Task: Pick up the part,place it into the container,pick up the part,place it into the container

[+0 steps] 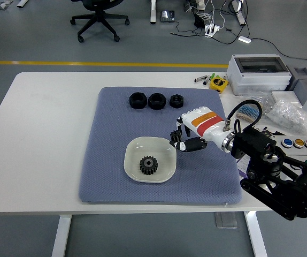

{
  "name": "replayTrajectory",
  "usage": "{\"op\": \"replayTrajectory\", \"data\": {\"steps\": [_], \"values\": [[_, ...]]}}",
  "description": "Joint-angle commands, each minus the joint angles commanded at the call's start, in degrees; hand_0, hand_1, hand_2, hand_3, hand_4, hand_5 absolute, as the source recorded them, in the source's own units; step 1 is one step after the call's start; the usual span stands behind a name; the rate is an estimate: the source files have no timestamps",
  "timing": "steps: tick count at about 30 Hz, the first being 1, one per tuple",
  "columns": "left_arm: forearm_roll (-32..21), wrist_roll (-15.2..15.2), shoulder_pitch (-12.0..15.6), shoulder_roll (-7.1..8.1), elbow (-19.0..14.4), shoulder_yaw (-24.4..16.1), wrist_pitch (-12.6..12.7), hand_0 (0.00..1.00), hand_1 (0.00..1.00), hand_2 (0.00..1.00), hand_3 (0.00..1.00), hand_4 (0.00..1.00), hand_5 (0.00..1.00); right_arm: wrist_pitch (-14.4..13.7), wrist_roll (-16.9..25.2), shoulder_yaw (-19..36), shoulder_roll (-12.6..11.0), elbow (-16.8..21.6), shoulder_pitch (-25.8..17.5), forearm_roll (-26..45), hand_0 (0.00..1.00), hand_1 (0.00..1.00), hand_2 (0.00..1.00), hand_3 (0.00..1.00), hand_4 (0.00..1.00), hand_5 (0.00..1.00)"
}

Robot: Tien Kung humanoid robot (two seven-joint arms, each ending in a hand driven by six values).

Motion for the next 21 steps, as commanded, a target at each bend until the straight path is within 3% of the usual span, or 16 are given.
{"op": "replayTrajectory", "data": {"steps": [8,14,15,20,21], "values": [[0.3,0.0,0.1,0.1,0.0,-0.1,0.0,0.268,0.43,0.467,0.331,0.851,0.754,-1.7,-1.2,-4.1,2.4,2.3,0.2,1.2,0.065,0.174,0.317,0.414,0.776,0.602],[0.1,0.0,0.0,0.18,0.0,0.4,-0.1,0.268,0.43,0.467,0.331,0.851,0.754,-3.6,-3.1,-6.9,5.7,-1.9,1.5,1.4,0.08,0.19,0.345,0.439,0.808,0.6],[-0.2,-0.1,0.0,0.19,0.0,0.6,-0.1,0.268,0.429,0.466,0.331,0.851,0.755,-3.9,-3.4,-7.0,6.2,-2.4,1.6,1.2,0.092,0.198,0.353,0.434,0.873,0.599],[-0.5,-0.2,-0.2,0.18,0.0,1.0,-0.1,0.268,0.429,0.466,0.331,0.851,0.755,-3.0,-3.6,-7.4,6.9,-2.8,2.0,0.1,0.092,0.198,0.353,0.434,0.873,0.599],[-0.7,-0.2,-0.2,0.17,0.0,1.0,0.0,0.268,0.429,0.467,0.33,0.851,0.755,-2.5,-3.5,-7.5,6.9,-2.9,2.0,0.0,0.094,0.198,0.356,0.424,0.994,0.589]]}}
